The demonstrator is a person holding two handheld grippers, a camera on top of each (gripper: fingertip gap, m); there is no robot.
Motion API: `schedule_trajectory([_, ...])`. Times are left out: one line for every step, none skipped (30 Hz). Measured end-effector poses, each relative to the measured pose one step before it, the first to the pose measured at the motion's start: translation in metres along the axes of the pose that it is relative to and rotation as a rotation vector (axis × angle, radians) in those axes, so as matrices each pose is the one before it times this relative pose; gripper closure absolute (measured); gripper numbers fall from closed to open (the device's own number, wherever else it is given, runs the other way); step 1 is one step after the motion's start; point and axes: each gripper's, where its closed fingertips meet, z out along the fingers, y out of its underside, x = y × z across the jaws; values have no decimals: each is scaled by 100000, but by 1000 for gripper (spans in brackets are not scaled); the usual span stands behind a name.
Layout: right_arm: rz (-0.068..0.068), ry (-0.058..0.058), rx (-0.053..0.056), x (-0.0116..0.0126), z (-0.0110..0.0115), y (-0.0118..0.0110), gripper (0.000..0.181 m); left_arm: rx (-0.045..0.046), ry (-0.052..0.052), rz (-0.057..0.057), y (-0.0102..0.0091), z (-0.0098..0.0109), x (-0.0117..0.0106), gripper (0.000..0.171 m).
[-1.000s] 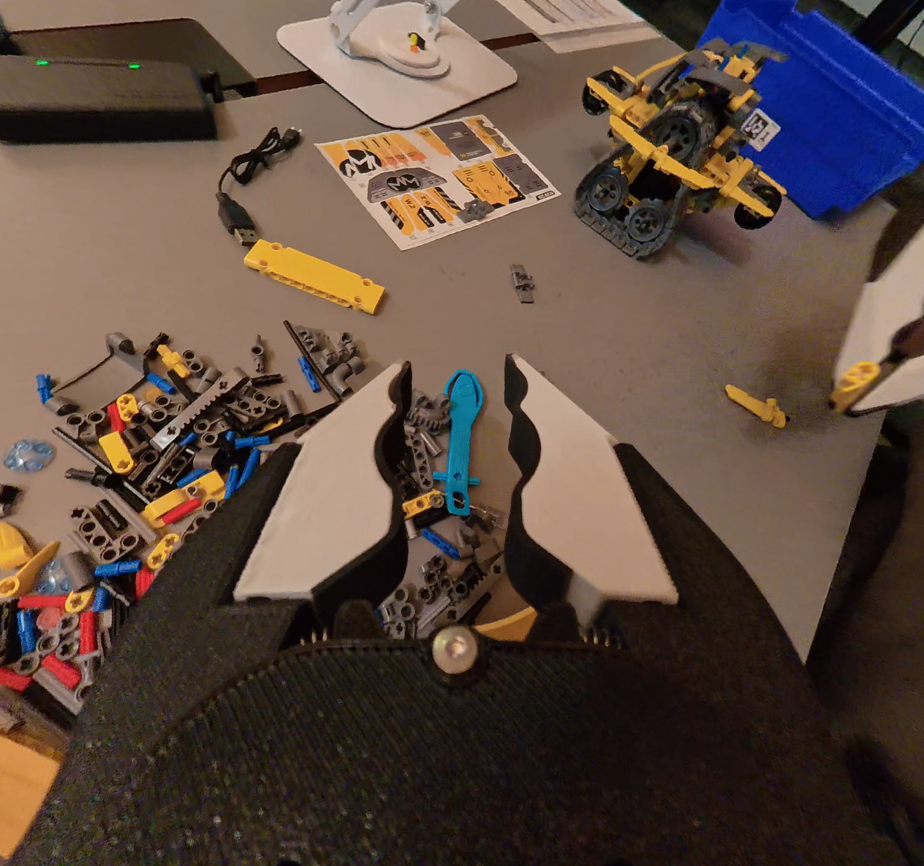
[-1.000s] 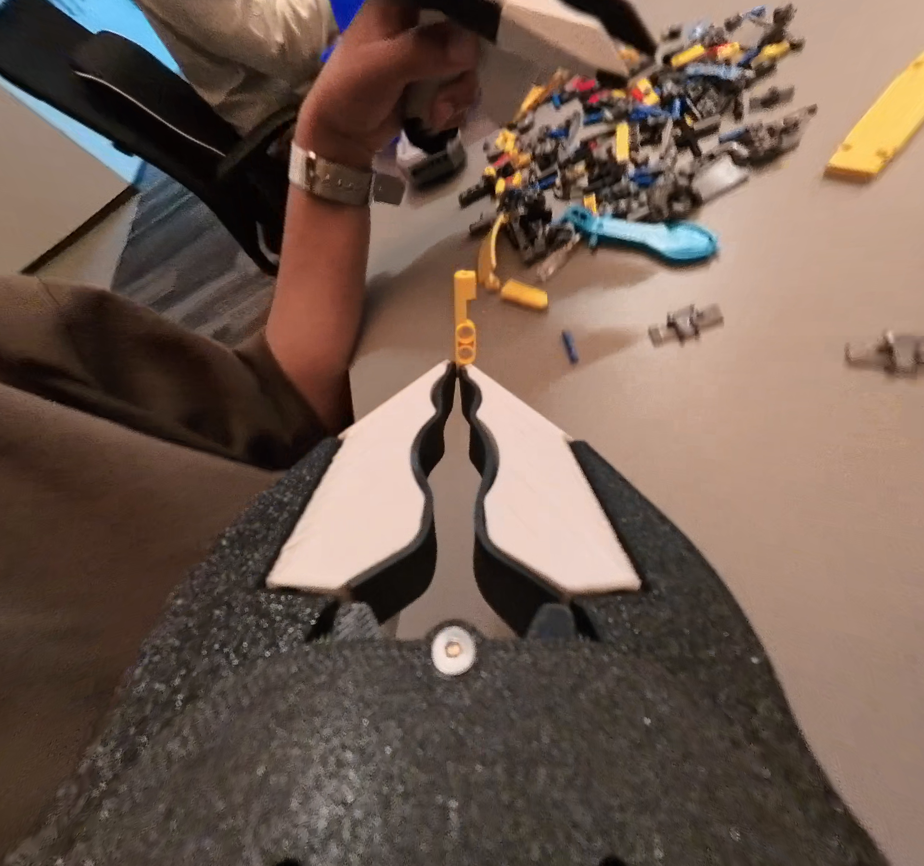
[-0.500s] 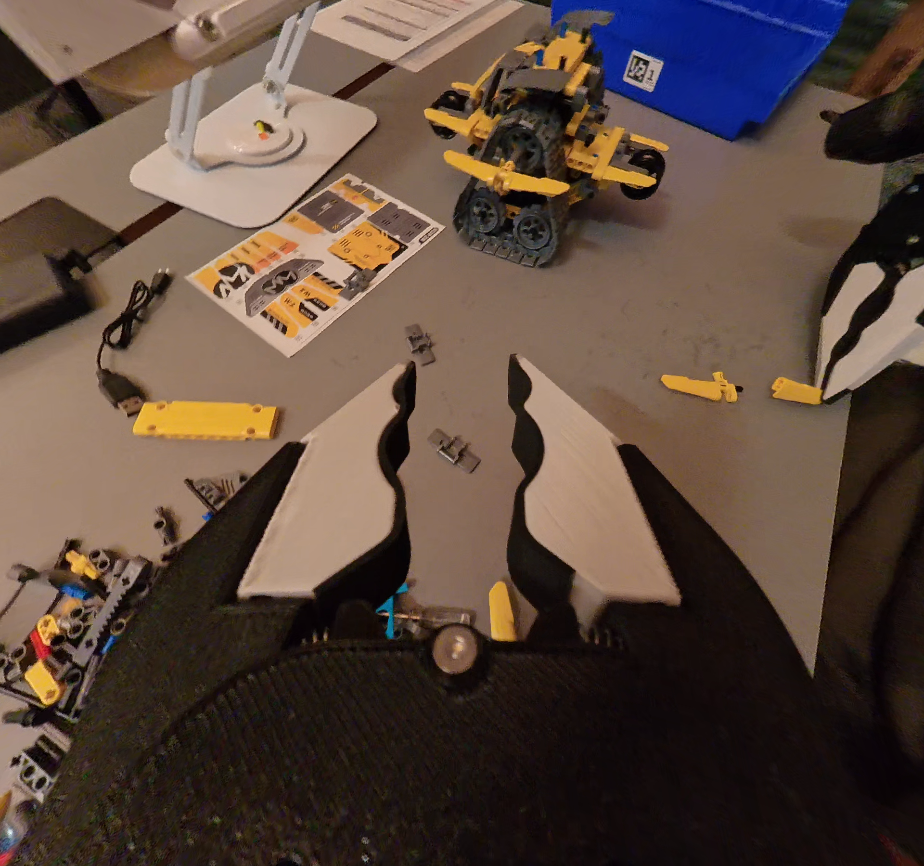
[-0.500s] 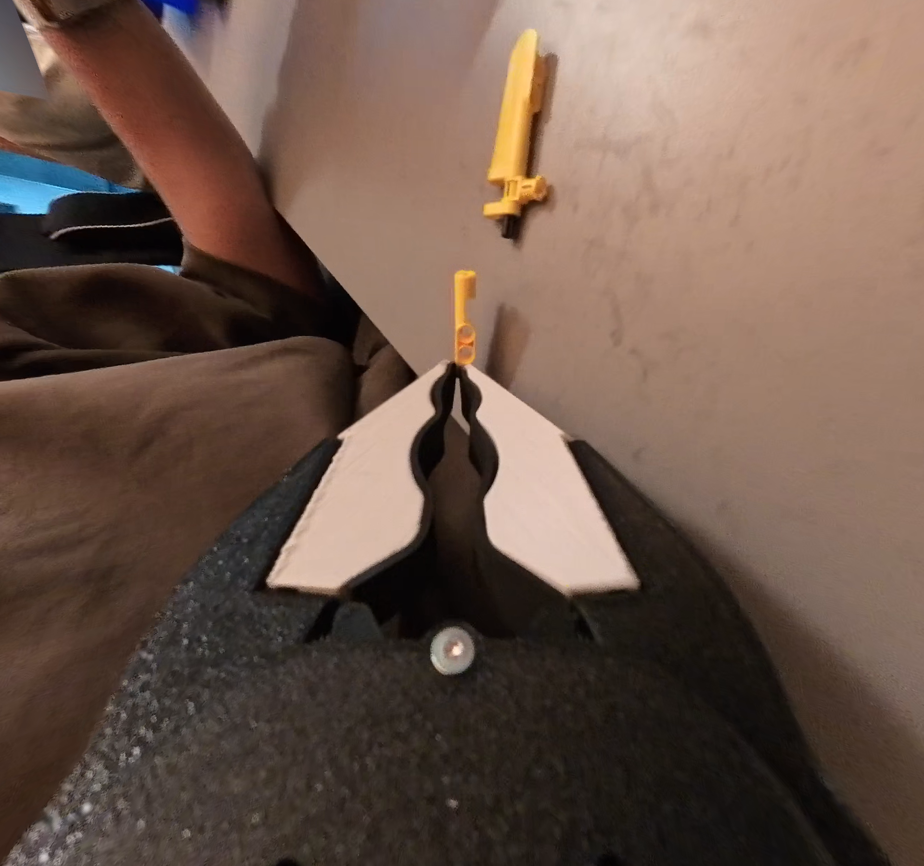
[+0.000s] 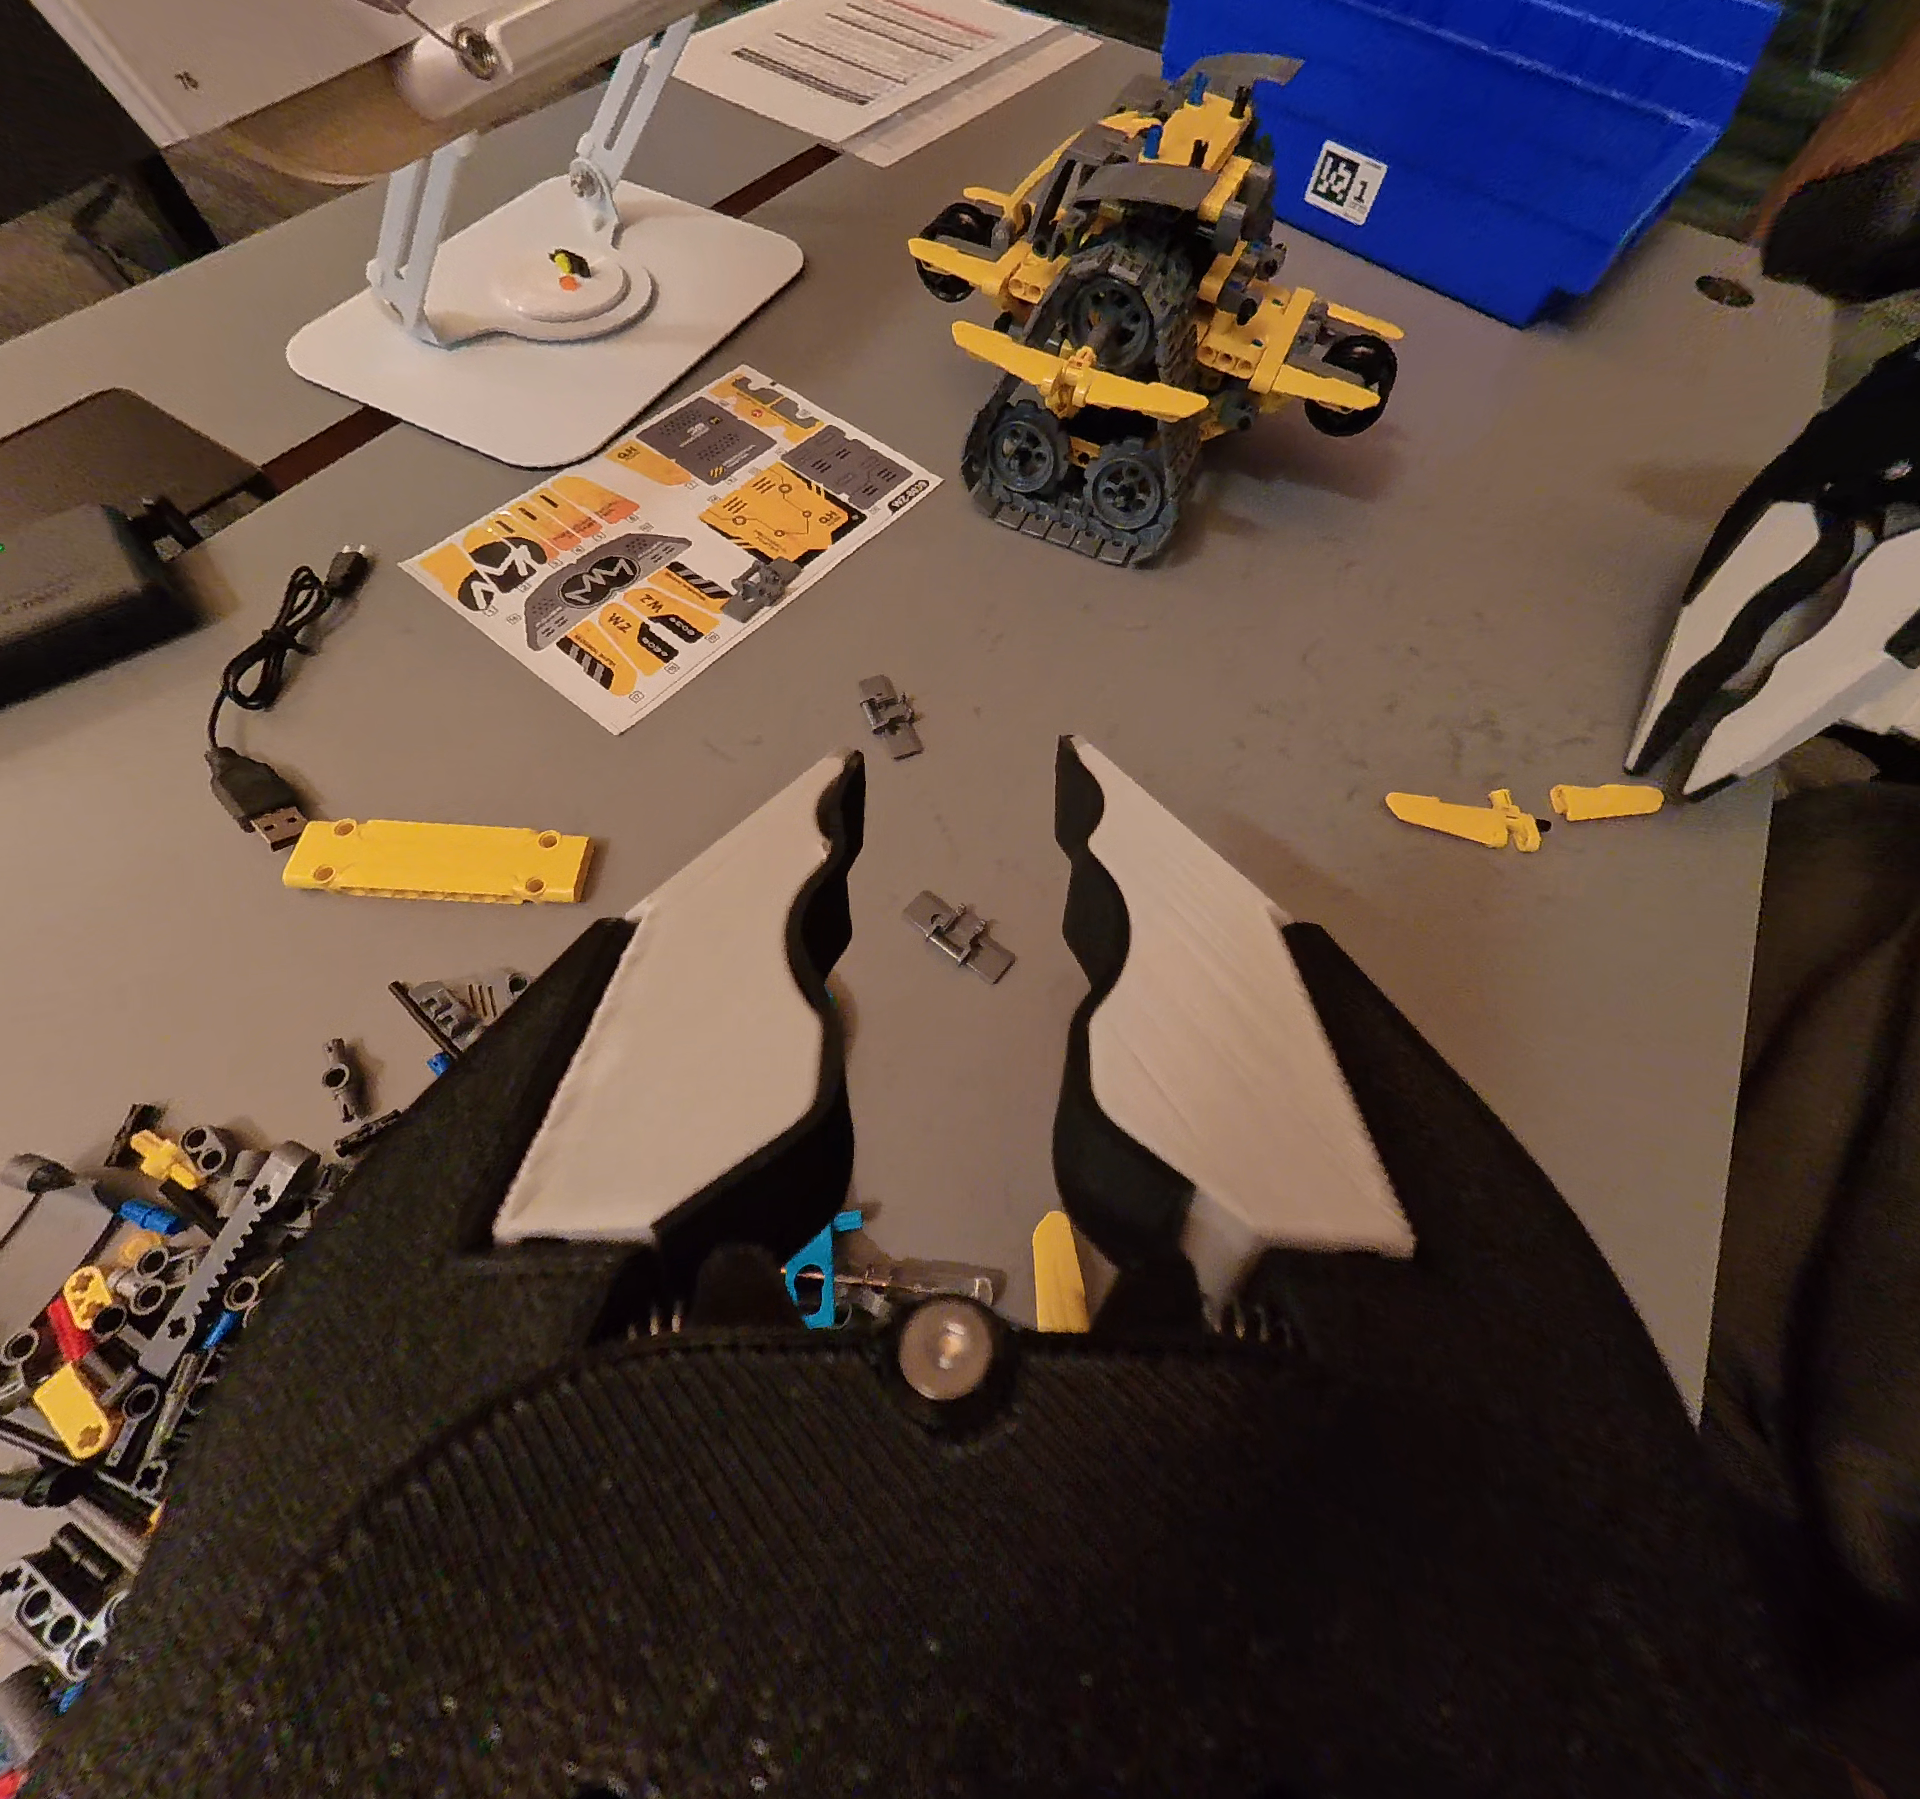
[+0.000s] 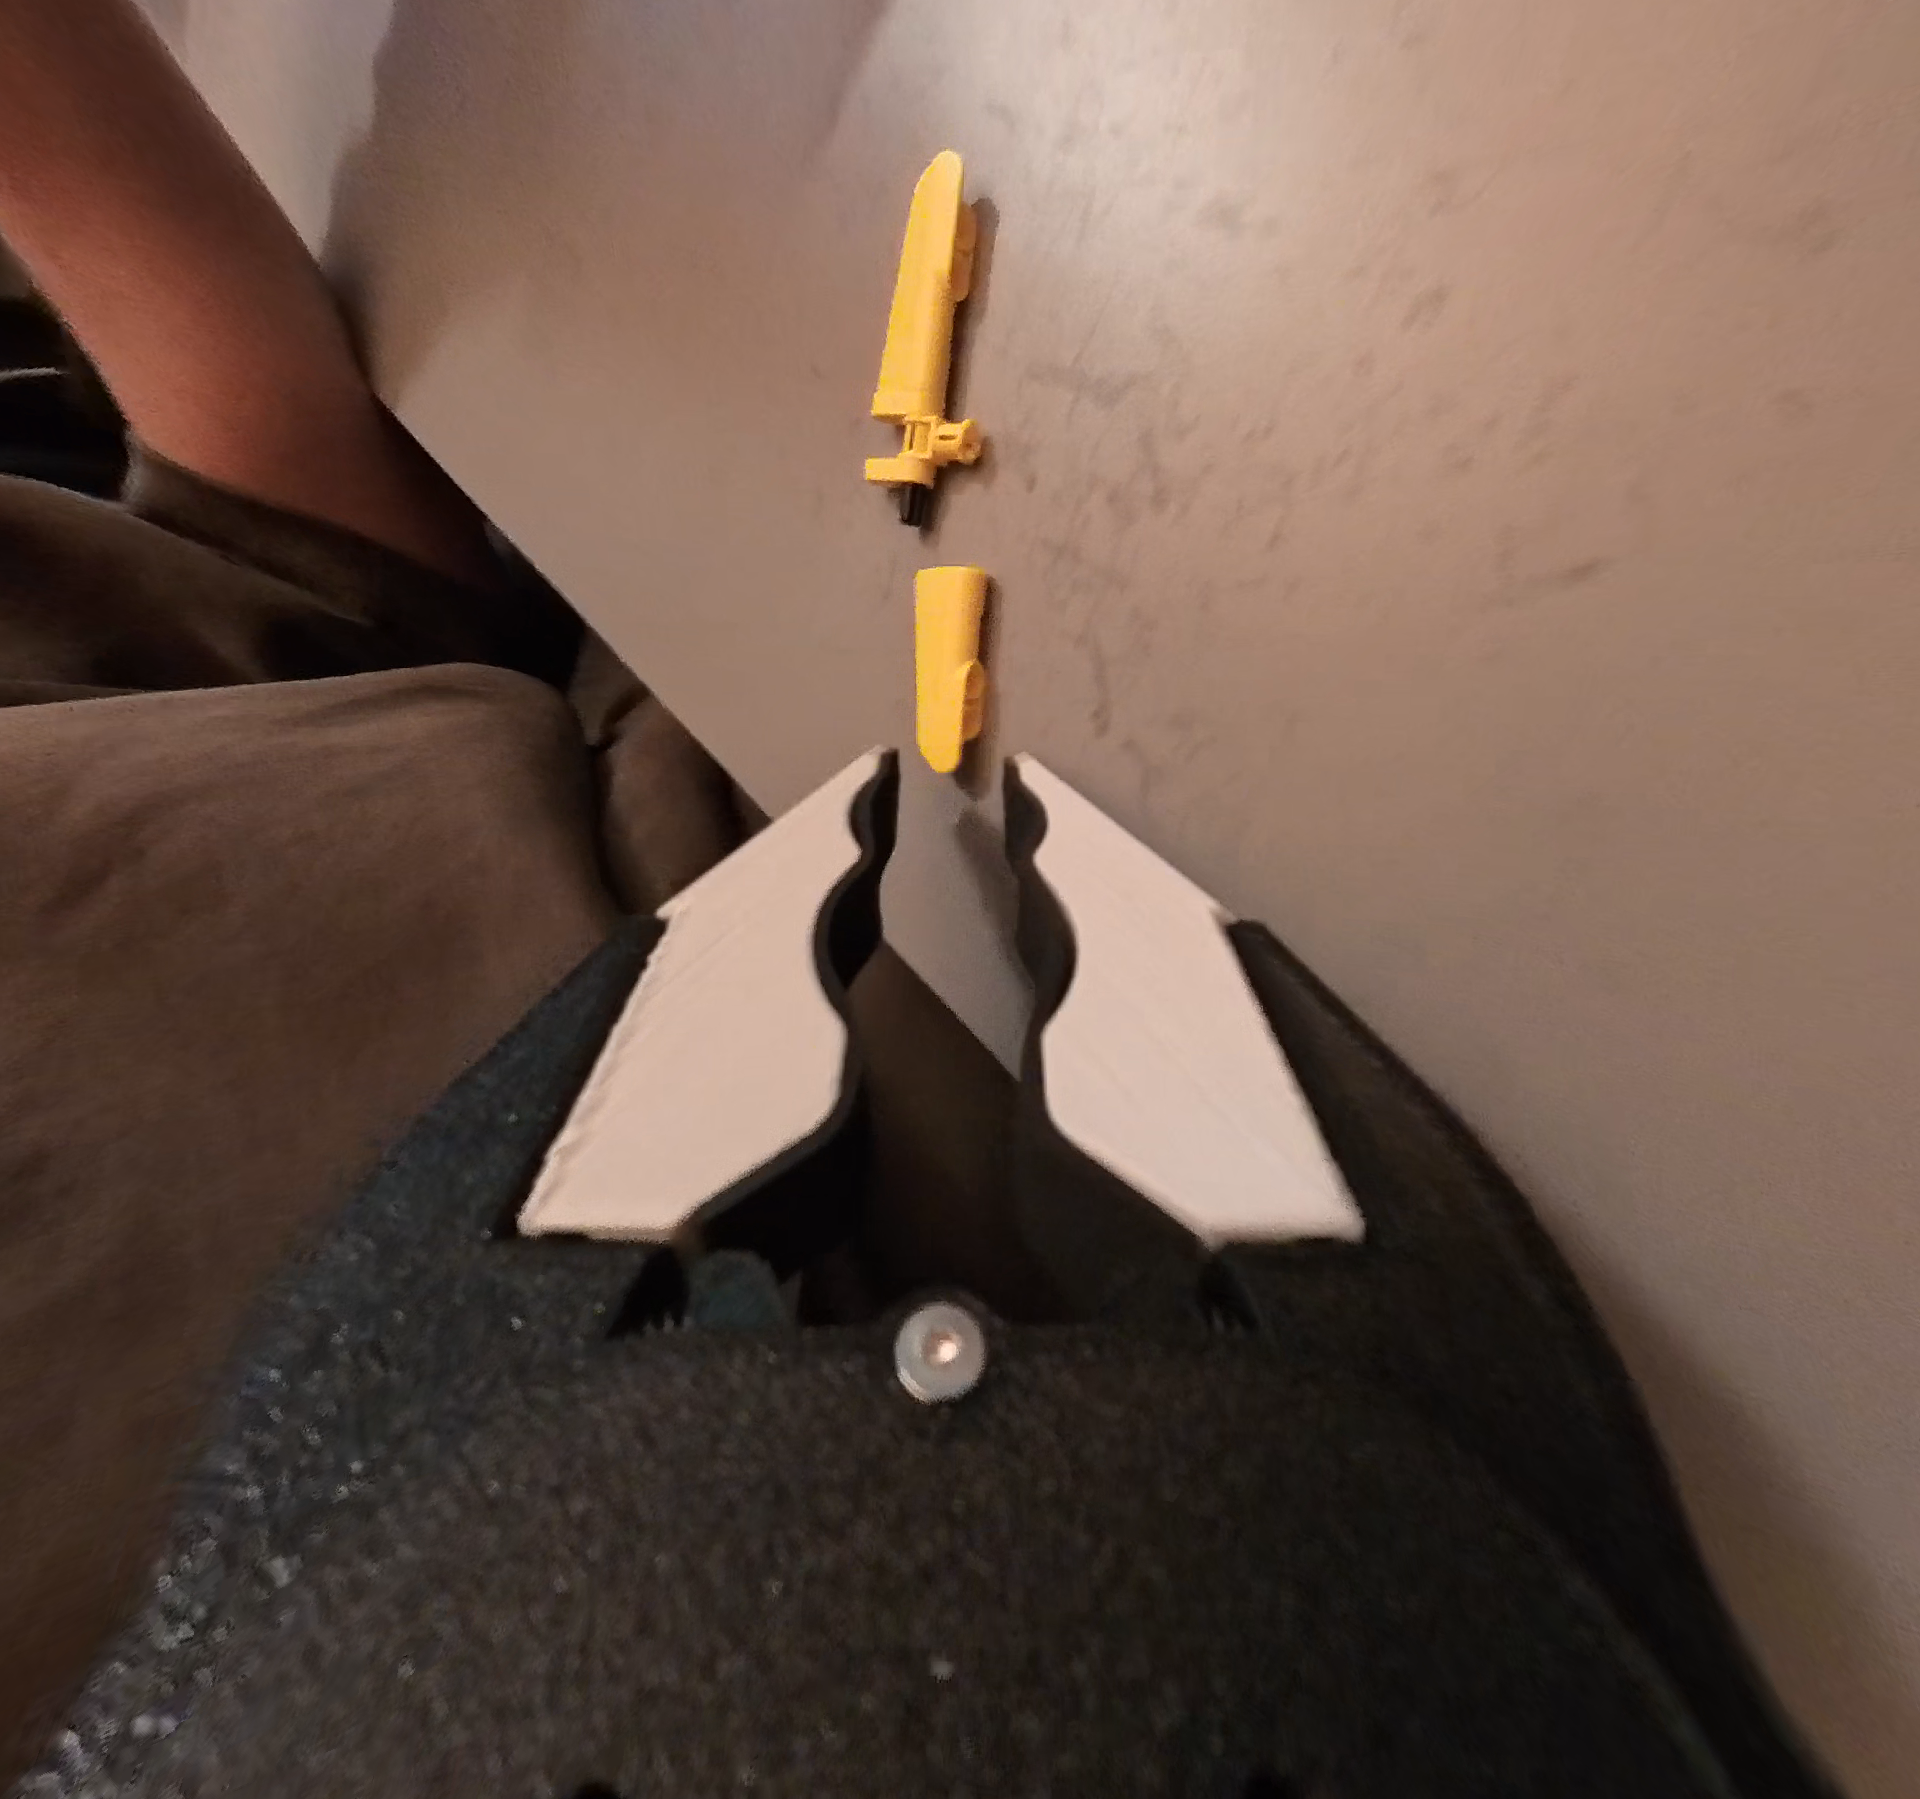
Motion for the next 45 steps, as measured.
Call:
schedule_trajectory([-3860,3865,1183,290,-239,-132,159,127,181,331,-84,41,100,137])
schedule_trajectory([-5329,3586,1902,176,-250,-224,154,105,273,306,-78,56,119,137])
schedule_trajectory([-6050,4305,2113,207,-246,-229,148,-91,321,298,-71,82,130,137])
schedule_trajectory([-6301,5038,2101,238,-204,-240,145,-308,247,412,-58,126,150,137])
schedule_trajectory([-6767,4512,2167,75,-149,-255,144,-395,207,594,-73,153,180,137])
schedule_trajectory([-6969,3733,2208,-122,-58,-267,144,-426,321,681,-108,186,255,137])
schedule_trajectory([-6670,3697,2197,-176,27,-269,144,-405,410,693,-184,224,370,137])
schedule_trajectory([-5973,3395,2067,-226,115,-245,145,-573,801,806,-241,264,555,137])
schedule_trajectory([-5023,2987,1502,-222,183,-172,146,-795,1614,1285,-245,345,848,136])
schedule_trajectory([-3838,3136,891,-98,240,-96,147,-1061,2679,1996,-202,469,1188,136])
schedule_trajectory([-2936,2051,431,-153,278,-25,148,-1569,3652,2756,-121,649,1454,136])
schedule_trajectory([-1750,748,-57,-220,309,62,148,-2804,4400,3402,37,848,1622,134])
schedule_trajectory([-597,207,-443,-191,302,127,149,-3930,4773,3878,256,1030,1729,130])
schedule_trajectory([-265,305,-495,-90,273,148,150,-2860,4256,4269,238,1234,1704,121])
schedule_trajectory([-383,588,-421,22,219,138,151,-2114,4207,5414,258,1411,1700,109])
schedule_trajectory([-298,809,-214,103,153,105,155,-2861,3094,5491,397,1483,1436,101])
schedule_trajectory([-77,-67,443,20,66,-21,157,-3471,1932,4055,461,1489,1034,98])
schedule_trajectory([367,261,562,95,-14,-46,162,-4068,2641,2077,520,1379,906,98])
schedule_trajectory([230,1153,618,240,-42,-16,167,-4368,3033,1407,588,1221,789,97])
schedule_trajectory([-41,965,700,244,-53,10,169,-3707,1975,1529,519,974,479,97])
schedule_trajectory([-91,49,417,114,-35,67,169,-3030,1271,1468,469,697,233,99])
schedule_trajectory([61,-539,535,31,-26,51,169,-2466,1129,1676,427,417,65,104])
schedule_trajectory([27,-1114,694,-65,-28,6,169,-538,778,1907,159,205,-93,109])
schedule_trajectory([185,-1374,705,-93,-15,-24,169,1532,925,1679,-108,94,-159,114])
schedule_trajectory([390,-1556,663,-115,9,-33,169,1960,1536,1026,-142,66,-116,116])
schedule_trajectory([417,-1559,561,-127,19,-56,169,983,1466,577,-6,74,-106,120])
schedule_trajectory([353,-916,336,-23,31,-39,169,93,640,632,103,112,-121,123])
schedule_trajectory([164,-267,103,51,33,-31,169,-600,895,777,200,163,34,125])
schedule_trajectory([-188,240,-30,135,30,8,169,-1456,241,456,279,186,21,130])
schedule_trajectory([-279,1661,-461,397,30,99,169,-2202,-2046,-554,350,182,-286,135])
schedule_trajectory([-684,3046,-878,682,33,201,169,-2433,-2091,-1272,380,138,-258,137])
schedule_trajectory([-1388,2932,-873,759,40,252,168,194,-150,-1844,-22,-53,103,138])
schedule_trajectory([-651,153,489,419,-28,64,169,760,1110,-1877,-114,-137,366,140])
schedule_trajectory([346,-486,33,383,-9,132,167,1084,1038,-1913,-123,-143,437,140])
schedule_trajectory([1523,-660,-52,407,-29,167,169,818,1429,-1839,-38,-123,586,140])
schedule_trajectory([1488,-1431,0,306,-51,158,169,133,1533,-1916,101,-70,671,140])
schedule_trajectory([1563,-921,-26,384,-73,168,169,-216,1180,-1789,208,-23,680,140])
schedule_trajectory([755,-644,162,382,-88,159,169,-246,962,-1517,246,6,706,140])
schedule_trajectory([-394,-964,399,260,-109,140,169,412,-391,-1156,166,-17,531,135])
schedule_trajectory([-1031,-1559,534,69,-109,124,169,1382,2129,-333,44,-97,903,137])
schedule_trajectory([-1236,-1675,524,-47,-94,93,169,2210,2049,-1393,-108,-135,783,134])
schedule_trajectory([-1537,-2052,648,-152,-85,51,169,2419,-1912,-2359,-224,-194,9,131])
schedule_trajectory([-2001,-2298,793,-239,-72,18,169,1903,-3121,-2350,-195,-198,-304,130])
schedule_trajectory([-2480,-2674,892,-290,-52,-43,169,2217,-3050,-1976,-270,-131,-348,126])
schedule_trajectory([-3198,-2438,627,-208,-68,-38,169,3091,-3120,-2519,-452,6,-416,126])
